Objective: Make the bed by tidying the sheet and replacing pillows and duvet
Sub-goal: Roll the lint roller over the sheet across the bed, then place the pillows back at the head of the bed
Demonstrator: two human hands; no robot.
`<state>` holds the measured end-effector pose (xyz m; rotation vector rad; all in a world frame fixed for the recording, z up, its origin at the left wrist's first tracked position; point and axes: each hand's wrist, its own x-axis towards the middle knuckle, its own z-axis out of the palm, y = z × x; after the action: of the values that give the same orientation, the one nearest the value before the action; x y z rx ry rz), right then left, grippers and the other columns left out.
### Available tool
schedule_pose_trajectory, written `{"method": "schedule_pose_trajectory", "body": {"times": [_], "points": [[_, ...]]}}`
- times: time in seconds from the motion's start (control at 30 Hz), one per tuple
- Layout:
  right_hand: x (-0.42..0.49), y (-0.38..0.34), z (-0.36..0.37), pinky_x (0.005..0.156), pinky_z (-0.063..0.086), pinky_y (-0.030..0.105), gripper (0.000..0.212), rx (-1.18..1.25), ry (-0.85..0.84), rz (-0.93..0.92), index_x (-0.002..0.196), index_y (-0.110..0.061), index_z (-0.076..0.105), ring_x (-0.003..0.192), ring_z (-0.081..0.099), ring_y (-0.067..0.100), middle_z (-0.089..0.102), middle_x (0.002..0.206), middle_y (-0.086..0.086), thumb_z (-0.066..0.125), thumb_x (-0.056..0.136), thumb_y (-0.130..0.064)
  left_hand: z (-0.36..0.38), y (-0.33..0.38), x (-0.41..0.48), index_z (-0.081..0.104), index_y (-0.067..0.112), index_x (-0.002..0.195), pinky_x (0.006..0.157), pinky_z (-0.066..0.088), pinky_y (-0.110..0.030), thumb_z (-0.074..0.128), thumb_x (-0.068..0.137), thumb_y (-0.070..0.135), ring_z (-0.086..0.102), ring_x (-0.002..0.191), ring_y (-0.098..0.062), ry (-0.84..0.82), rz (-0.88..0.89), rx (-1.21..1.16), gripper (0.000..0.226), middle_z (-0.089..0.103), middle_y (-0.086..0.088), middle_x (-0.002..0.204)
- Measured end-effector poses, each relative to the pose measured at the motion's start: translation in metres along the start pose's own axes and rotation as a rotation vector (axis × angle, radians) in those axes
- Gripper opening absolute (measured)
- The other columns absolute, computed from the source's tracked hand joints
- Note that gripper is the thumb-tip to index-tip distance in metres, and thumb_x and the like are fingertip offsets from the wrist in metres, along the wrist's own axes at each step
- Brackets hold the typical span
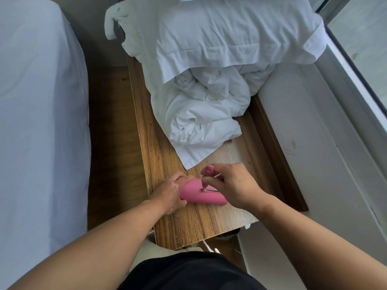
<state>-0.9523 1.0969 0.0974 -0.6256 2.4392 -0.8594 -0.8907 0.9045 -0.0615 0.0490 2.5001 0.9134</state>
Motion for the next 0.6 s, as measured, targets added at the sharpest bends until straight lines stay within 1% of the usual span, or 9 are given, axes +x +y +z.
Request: {"method": "schedule_pose_trajectory", "body": {"times": [0.07, 0.2, 0.27, 0.37, 0.47, 0.53, 0.57, 0.6], "points": [[0.002, 0.004, 0.0, 0.075, 0.056, 0.029, 0.014, -0.005, 0.022, 0.007, 0.084, -0.025, 0.07, 0.074, 0.07, -0.001, 0.073, 0.076, -0.013, 0.068, 0.093, -0.035, -0.002, 0.006, 0.001, 0.035, 0.046, 0.147, 0.109, 0.044, -0.035, 0.081, 0.08, 0.03, 0.045, 0.126, -0.014, -0.002, -0.004, 0.022, 0.083, 0.031, 0.022, 0.142], [-0.014, 0.018, 0.0, 0.075, 0.057, 0.031, 0.011, -0.015, 0.1, 0.041, 0.089, -0.024, 0.071, 0.08, 0.069, -0.002, 0.074, 0.083, -0.015, 0.069, 0.093, -0.034, 0.0, 0.023, 0.006, 0.033, 0.045, 0.151, 0.112, 0.041, -0.036, 0.081, 0.082, 0.034, 0.044, 0.129, -0.015, -0.042, -0.011, 0.047, 0.084, 0.031, 0.021, 0.144], [-0.023, 0.027, -0.002, 0.075, 0.058, 0.03, 0.009, -0.016, 0.135, 0.057, 0.087, -0.027, 0.069, 0.082, 0.068, -0.003, 0.073, 0.084, -0.017, 0.069, 0.092, -0.035, 0.003, 0.031, 0.01, 0.031, 0.044, 0.152, 0.111, 0.041, -0.036, 0.08, 0.083, 0.033, 0.043, 0.129, -0.016, -0.066, 0.019, 0.078, 0.085, 0.031, 0.019, 0.145], [-0.032, 0.035, -0.003, 0.073, 0.058, 0.029, 0.01, -0.033, 0.178, 0.073, 0.085, -0.03, 0.067, 0.083, 0.067, -0.005, 0.071, 0.084, -0.02, 0.069, 0.091, -0.038, 0.003, 0.039, 0.015, 0.026, 0.04, 0.154, 0.112, 0.038, -0.037, 0.078, 0.085, 0.038, 0.041, 0.131, -0.017, -0.114, 0.079, 0.196, 0.086, 0.032, 0.014, 0.148], [-0.038, 0.033, 0.003, 0.075, 0.058, 0.028, 0.008, -0.048, 0.214, 0.135, 0.088, -0.032, 0.068, 0.085, 0.066, -0.005, 0.069, 0.084, -0.023, 0.07, 0.09, -0.039, -0.003, 0.038, 0.02, 0.021, 0.037, 0.156, 0.115, 0.037, -0.04, 0.077, 0.085, 0.042, 0.038, 0.137, -0.02, -0.176, 0.123, 0.25, 0.091, 0.03, 0.011, 0.153], [-0.041, 0.03, 0.01, 0.076, 0.059, 0.027, 0.005, -0.043, 0.245, 0.202, 0.091, -0.036, 0.067, 0.087, 0.066, -0.004, 0.069, 0.09, -0.023, 0.07, 0.089, -0.04, -0.012, 0.031, 0.025, 0.018, 0.036, 0.158, 0.119, 0.033, -0.041, 0.079, 0.083, 0.044, 0.034, 0.142, -0.02, -0.217, 0.16, 0.228, 0.097, 0.029, 0.01, 0.157], [-0.043, 0.028, 0.014, 0.076, 0.059, 0.025, 0.007, -0.018, 0.277, 0.254, 0.095, -0.039, 0.067, 0.089, 0.066, -0.005, 0.069, 0.094, -0.023, 0.07, 0.089, -0.04, -0.019, 0.027, 0.026, 0.017, 0.035, 0.158, 0.12, 0.031, -0.041, 0.08, 0.082, 0.046, 0.032, 0.145, -0.019, -0.233, 0.179, 0.219, 0.1, 0.028, 0.01, 0.159], [-0.047, 0.025, 0.02, 0.076, 0.058, 0.02, 0.014, 0.014, 0.331, 0.326, 0.1, -0.041, 0.066, 0.089, 0.066, -0.006, 0.069, 0.096, -0.023, 0.071, 0.087, -0.041, -0.025, 0.021, 0.027, 0.015, 0.035, 0.158, 0.121, 0.03, -0.04, 0.079, 0.081, 0.047, 0.03, 0.146, -0.018, -0.247, 0.197, 0.215, 0.101, 0.026, 0.01, 0.16]]}}
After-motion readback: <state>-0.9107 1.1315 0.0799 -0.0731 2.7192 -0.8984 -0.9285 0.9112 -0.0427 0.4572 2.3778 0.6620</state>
